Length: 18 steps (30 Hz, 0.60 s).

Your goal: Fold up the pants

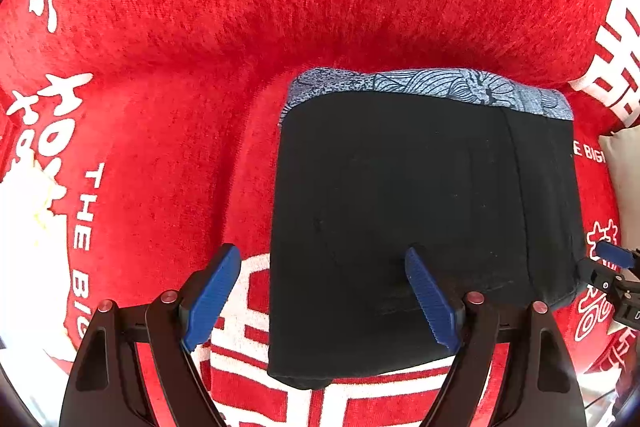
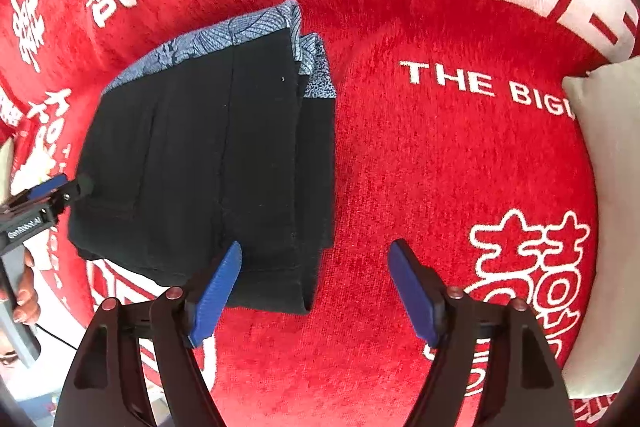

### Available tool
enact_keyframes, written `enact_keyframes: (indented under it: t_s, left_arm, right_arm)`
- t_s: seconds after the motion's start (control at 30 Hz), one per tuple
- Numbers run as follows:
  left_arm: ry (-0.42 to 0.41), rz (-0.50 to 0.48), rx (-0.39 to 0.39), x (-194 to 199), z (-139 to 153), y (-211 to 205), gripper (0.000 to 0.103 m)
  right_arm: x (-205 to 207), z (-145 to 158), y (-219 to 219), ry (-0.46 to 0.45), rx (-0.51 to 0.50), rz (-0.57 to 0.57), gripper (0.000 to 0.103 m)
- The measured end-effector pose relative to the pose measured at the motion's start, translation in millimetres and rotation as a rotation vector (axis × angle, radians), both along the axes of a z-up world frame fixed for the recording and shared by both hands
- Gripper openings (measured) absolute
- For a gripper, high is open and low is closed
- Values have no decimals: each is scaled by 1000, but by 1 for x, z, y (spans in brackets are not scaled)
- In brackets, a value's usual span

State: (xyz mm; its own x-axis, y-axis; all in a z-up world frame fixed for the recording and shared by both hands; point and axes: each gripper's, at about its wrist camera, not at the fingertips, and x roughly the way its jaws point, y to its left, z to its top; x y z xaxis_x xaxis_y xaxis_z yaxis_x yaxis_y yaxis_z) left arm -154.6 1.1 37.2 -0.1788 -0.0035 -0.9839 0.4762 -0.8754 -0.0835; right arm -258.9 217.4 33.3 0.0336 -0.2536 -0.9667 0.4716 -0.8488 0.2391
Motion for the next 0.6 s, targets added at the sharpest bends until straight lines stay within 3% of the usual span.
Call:
enact_keyframes:
  t_s: [0.13, 0.4, 0.6]
  left_arm:
    - [43, 8, 55, 5, 3, -10, 85]
    - [73, 43, 216, 6, 0, -39, 85]
    - [62, 43, 222, 3, -4, -48, 85]
  right_arm:
    - [-7, 1, 22, -96, -153, -86, 81]
    - [-17, -4, 54, -156, -268, -207, 82]
    - [-22, -12, 59, -201, -302, -243, 82]
